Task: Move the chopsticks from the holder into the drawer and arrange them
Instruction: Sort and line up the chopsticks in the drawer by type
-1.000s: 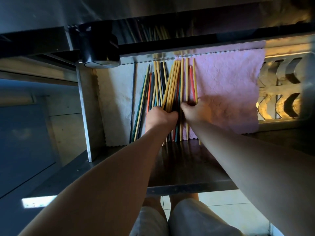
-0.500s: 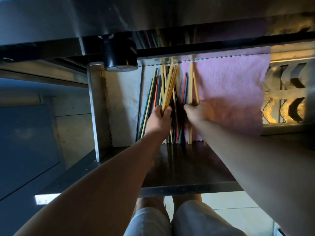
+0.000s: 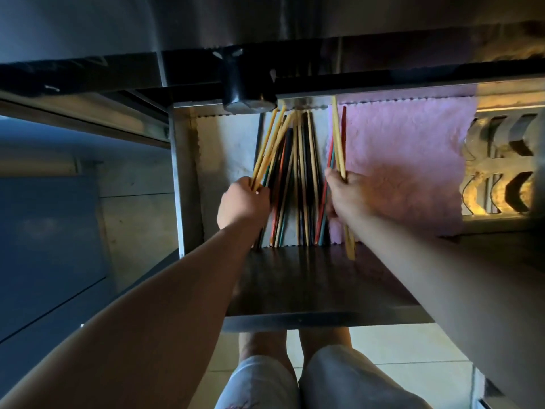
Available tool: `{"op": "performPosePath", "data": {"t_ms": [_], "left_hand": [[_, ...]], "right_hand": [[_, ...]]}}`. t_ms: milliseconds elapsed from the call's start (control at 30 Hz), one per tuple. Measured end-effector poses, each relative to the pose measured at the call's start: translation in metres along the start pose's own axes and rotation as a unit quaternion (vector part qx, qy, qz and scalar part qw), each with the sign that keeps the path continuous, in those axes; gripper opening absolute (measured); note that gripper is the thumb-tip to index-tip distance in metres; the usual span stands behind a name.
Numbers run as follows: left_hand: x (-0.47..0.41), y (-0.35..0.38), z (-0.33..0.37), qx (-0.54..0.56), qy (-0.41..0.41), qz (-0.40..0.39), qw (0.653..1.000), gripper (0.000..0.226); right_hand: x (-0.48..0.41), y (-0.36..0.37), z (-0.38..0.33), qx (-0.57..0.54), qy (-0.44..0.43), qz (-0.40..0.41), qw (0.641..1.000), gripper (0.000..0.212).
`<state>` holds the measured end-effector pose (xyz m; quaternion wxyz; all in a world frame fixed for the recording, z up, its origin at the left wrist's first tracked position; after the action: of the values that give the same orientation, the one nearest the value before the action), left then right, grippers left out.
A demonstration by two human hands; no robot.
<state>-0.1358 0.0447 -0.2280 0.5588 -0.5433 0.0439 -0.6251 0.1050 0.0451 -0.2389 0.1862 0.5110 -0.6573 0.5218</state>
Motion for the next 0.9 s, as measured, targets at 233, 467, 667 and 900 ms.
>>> {"op": "performPosePath", "data": {"t_ms": [233,467,667,900], "left_hand": [[-0.004,0.005,-0.008,0.003,0.004,0.016,1.0,0.014],[-0.002,0.012,-0.003,-0.022,-0.001,0.011,1.0,0.017],[-0.009,0.019,-0.006,0.007,-0.013,-0.025,1.0,0.017],[-0.006,0.012,-0.008,0.052,-0.012,-0.026,0.998,0.023]], "right_hand": [[0.004,0.026,0.019,-0.059,0.077,-0.051,0.994,0.043],[0.012,0.043,0.013,-0.109,0.09,-0.063,0.988,0.022],[0.004,0.047,0.02,-0.054,0.08,0.012,0.995,0.022],[0.01,0.041,-0.001,0.043,0.033,0.089,0.995,0.029]]}}
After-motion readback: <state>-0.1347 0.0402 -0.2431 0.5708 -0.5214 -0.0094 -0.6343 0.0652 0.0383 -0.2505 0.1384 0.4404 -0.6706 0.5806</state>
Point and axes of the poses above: each hand's wrist, its own x-axis away from the middle knuckle, its own y-axis out of the palm, z = x × y, the point moved 10 cm from there along -x, towards the middle knuckle, and after that the axes turned 10 degrees about y, right-handed, at the moved point
